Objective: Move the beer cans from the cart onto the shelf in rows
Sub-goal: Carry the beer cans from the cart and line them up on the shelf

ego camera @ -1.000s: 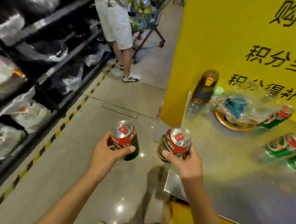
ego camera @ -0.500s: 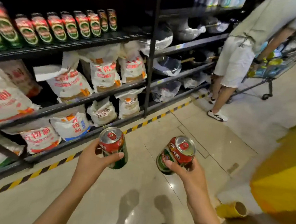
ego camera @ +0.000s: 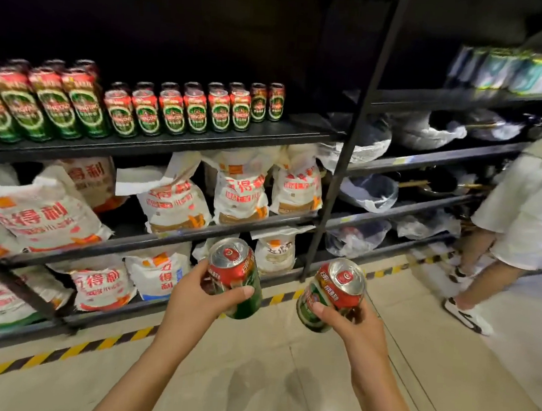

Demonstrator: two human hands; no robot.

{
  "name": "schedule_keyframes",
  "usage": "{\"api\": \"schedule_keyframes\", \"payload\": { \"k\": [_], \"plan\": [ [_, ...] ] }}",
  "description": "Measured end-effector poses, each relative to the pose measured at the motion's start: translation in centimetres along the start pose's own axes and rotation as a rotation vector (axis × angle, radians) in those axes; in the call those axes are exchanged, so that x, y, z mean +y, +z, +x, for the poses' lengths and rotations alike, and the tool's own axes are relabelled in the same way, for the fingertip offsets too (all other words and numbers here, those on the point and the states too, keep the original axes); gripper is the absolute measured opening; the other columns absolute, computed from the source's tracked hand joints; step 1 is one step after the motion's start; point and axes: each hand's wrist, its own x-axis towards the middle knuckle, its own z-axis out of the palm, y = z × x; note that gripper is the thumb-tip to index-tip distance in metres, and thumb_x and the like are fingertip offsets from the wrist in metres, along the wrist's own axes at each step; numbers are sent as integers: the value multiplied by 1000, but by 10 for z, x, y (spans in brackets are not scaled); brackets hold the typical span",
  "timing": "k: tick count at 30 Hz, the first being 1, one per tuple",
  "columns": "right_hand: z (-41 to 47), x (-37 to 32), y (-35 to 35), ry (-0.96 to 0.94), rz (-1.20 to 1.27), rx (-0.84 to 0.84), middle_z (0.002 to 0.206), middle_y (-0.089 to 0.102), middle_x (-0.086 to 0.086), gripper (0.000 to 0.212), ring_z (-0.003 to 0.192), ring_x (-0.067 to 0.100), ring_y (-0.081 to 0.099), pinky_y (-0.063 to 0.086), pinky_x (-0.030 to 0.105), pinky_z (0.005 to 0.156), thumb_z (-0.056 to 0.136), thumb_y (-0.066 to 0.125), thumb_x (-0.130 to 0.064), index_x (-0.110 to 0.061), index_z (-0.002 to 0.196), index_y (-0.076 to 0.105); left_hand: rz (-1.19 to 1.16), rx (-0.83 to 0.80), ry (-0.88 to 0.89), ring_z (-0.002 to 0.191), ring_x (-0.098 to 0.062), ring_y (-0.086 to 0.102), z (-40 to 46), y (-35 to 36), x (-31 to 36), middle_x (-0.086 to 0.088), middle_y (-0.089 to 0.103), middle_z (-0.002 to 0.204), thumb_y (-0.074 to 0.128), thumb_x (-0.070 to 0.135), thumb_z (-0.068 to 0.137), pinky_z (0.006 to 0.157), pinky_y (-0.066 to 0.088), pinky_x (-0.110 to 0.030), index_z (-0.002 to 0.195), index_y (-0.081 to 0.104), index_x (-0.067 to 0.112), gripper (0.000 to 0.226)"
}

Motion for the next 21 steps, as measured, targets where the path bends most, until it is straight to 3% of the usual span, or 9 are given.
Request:
{"api": "schedule_keyframes", "payload": {
  "k": [3,7,9,13,18,21],
  "plan": [
    [53,-18,-1,-19,-9,-46,105,71,-6,74,103,13,64,49,36,94,41,83,-42,-26,110,66,-3,41,6,85,7,51,41,16,16,24,56,94,82,23,67,62,37,-8,111,53,31,53],
    [114,-34,10,-40,-1,-126,97,73,-10,60,90,4,67,47,21,77,51,88,-23,-26,106,66,-14,101,-29,92,4,54,87,17,18,19,61,99,82,24,66,69,41,-15,112,55,31,54],
    [143,-39,18,-25,-5,-142,96,73,-9,55,89,3,66,46,19,75,57,88,-18,-25,107,66,2,139,-43,90,5,53,107,14,18,21,60,98,82,24,66,68,40,-14,112,54,32,55],
    [209,-50,42,-10,-23,-162,95,73,-11,60,92,5,66,47,22,79,49,85,-31,-25,106,67,-3,199,-80,84,6,52,161,6,17,21,58,91,81,19,67,63,37,-12,104,54,32,48],
    [292,-69,77,-47,-49,-185,95,72,-11,45,90,2,65,47,21,77,67,83,-12,-29,104,65,-46,199,-97,88,0,58,254,4,20,12,65,95,82,18,67,65,41,-15,110,59,23,49],
    [338,-87,92,-82,-95,-166,93,71,-14,41,84,-3,64,45,15,71,66,83,-12,-30,98,64,-64,170,-50,84,3,57,310,11,34,15,64,93,81,16,69,64,41,-13,101,58,32,43]
  ]
}}
